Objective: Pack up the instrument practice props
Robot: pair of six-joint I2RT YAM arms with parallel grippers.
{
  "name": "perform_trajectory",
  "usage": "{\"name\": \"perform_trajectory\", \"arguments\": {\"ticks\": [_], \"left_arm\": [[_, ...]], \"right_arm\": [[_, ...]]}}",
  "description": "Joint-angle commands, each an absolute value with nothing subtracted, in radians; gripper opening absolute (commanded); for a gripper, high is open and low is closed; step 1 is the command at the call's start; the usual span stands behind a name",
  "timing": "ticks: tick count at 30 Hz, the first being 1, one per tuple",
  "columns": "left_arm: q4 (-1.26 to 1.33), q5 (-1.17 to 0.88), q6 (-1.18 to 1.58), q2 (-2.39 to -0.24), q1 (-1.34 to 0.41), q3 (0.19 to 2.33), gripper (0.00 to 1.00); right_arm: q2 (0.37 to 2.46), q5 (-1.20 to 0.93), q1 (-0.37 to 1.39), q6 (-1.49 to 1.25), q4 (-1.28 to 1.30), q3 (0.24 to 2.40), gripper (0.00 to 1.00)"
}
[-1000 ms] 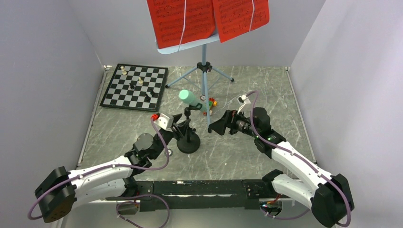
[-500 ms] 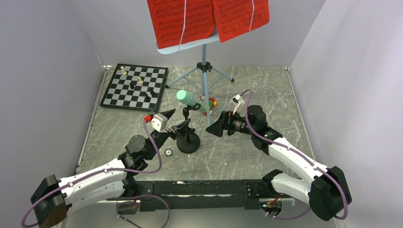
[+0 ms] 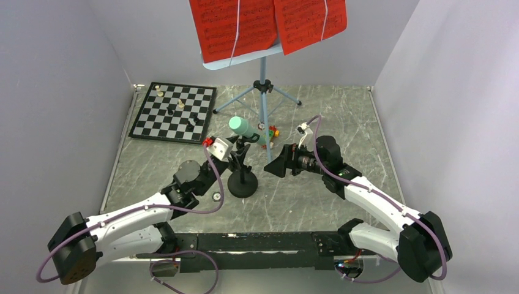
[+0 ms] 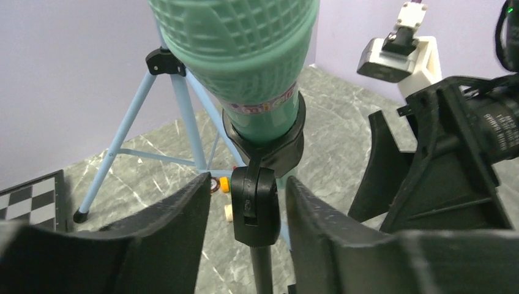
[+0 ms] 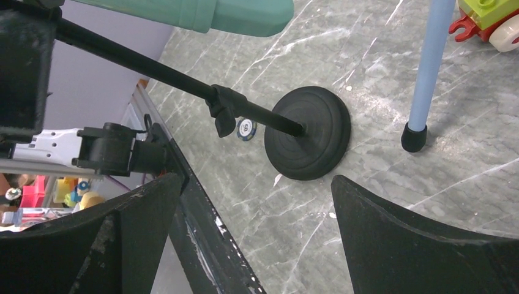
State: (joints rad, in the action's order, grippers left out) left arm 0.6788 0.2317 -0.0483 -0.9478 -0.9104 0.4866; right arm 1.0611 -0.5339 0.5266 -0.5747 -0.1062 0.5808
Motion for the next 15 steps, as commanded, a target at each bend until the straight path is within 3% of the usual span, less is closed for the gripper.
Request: {"name": "perform_trajectory", "arguments": {"ticks": [1, 8, 11, 15], "left_arm": [[0.675, 0.212, -0.062, -0.969, -0.898, 0.534, 0.44], [0.644, 0.216, -0.062, -0.96, -0.898, 0.527, 0.07], [0.644, 0.23, -0.07, -0.944, -0.899, 0.511, 0.0], [0.643, 0.283, -0.053, -0.915, -0.9, 0.49, 0.0]], "right_arm": [[1.068, -0.529, 0.539, -0.574, -0.144, 0.626, 1.0], [1.128, -0.496, 0.564, -0.621, -0.217, 0.651, 0.98], [1.167, -0.472, 0.592, -0.623, -0.234, 0.674, 0.95], [1.199, -0.418, 0.639, -0.623, -0.279, 0.678, 0.9]]}}
